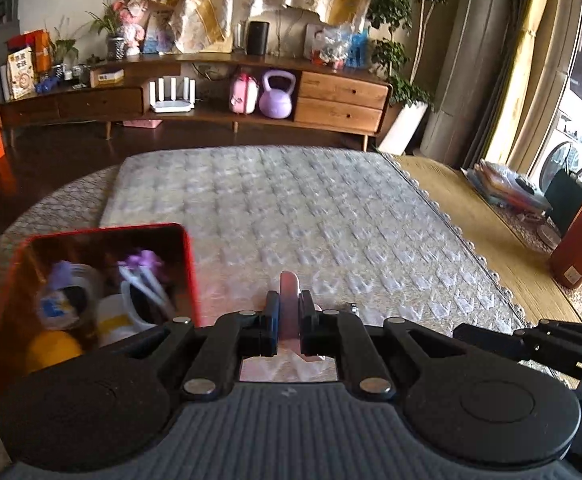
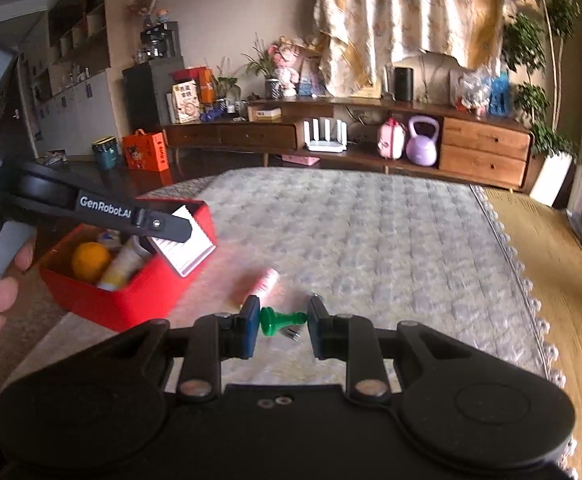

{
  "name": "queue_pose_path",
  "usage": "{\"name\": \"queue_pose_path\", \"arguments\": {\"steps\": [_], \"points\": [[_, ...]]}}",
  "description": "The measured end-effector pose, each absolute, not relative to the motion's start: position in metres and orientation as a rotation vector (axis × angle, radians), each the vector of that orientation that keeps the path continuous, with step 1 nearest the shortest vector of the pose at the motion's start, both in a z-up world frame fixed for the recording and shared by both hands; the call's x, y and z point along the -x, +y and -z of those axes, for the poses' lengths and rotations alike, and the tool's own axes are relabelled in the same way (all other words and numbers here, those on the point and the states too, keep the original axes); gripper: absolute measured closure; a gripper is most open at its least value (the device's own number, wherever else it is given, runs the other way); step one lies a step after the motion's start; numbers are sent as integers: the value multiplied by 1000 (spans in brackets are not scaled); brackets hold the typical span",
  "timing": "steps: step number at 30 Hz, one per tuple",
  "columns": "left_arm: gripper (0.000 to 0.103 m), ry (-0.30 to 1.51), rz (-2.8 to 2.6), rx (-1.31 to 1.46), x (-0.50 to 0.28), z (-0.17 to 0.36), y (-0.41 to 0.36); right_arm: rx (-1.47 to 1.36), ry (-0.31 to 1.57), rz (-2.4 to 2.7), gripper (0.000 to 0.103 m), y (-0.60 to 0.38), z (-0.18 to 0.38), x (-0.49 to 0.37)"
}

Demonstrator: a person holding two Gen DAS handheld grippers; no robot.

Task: Organize rigid objects
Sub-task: 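Carry the pink comb with the left tool over the tin while the right tool carries the green piece there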

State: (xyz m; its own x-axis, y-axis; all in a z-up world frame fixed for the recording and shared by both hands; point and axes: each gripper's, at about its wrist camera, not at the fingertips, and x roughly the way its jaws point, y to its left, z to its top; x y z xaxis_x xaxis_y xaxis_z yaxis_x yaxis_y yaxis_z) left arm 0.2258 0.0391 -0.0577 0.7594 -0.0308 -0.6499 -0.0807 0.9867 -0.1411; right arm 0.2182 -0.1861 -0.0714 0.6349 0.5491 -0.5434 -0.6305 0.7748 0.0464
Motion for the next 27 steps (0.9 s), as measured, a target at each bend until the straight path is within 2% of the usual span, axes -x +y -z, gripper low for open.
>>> {"name": "queue_pose_path", "arguments": {"steps": [13,27], "points": [[94,637,-80,187,-180,19,107,225,512,-765,79,-124,38,-188],[94,625,-158,225,-166,32,185,302,558,-849,79,-40,52,-178]]}}
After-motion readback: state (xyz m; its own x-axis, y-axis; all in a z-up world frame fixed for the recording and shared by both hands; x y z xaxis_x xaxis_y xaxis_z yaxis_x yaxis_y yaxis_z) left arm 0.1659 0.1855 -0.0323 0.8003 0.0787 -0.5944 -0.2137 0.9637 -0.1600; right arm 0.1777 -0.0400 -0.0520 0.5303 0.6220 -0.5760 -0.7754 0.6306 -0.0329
